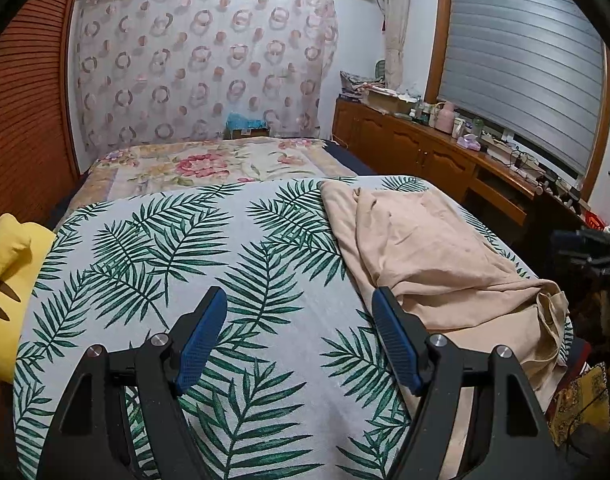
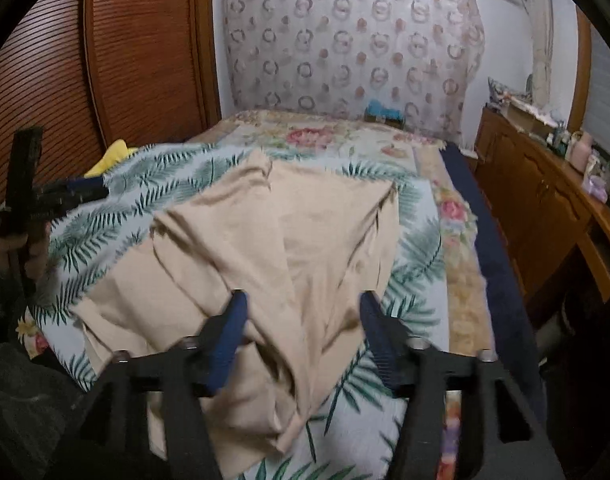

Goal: Fold small clothes

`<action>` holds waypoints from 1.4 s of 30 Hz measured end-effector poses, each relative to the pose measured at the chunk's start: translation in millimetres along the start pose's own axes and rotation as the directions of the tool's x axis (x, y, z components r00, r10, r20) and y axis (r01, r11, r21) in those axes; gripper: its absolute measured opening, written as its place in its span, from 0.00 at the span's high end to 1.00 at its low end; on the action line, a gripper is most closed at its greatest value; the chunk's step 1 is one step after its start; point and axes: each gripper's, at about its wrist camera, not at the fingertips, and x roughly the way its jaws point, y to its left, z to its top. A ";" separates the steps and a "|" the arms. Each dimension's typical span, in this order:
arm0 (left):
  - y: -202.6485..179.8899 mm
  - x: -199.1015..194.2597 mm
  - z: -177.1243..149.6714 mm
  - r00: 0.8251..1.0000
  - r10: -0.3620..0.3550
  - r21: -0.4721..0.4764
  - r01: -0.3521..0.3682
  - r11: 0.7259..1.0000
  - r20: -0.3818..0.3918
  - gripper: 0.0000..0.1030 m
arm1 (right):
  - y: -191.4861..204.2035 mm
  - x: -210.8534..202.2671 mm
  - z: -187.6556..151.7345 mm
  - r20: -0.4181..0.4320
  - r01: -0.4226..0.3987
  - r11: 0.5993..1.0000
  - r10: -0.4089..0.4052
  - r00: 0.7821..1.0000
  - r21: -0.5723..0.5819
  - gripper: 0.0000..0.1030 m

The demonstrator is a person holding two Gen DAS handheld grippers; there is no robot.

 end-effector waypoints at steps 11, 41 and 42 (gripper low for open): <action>-1.0 -3.8 -3.0 1.000 0.012 0.012 -0.012 1.000 0.001 0.27 | 60.5 68.1 44.2 -0.042 -0.142 0.977 0.137 0.990 -0.157 0.37; 16.2 -8.7 -13.9 1.000 0.013 -0.027 -0.013 1.000 -0.012 0.27 | 124.1 188.5 56.5 -0.217 -0.295 0.920 0.242 0.946 -0.258 0.37; 15.9 -8.2 -14.2 1.000 0.012 -0.027 -0.012 1.000 -0.013 0.27 | 121.9 184.9 55.9 -0.215 -0.296 0.920 0.245 0.946 -0.255 0.37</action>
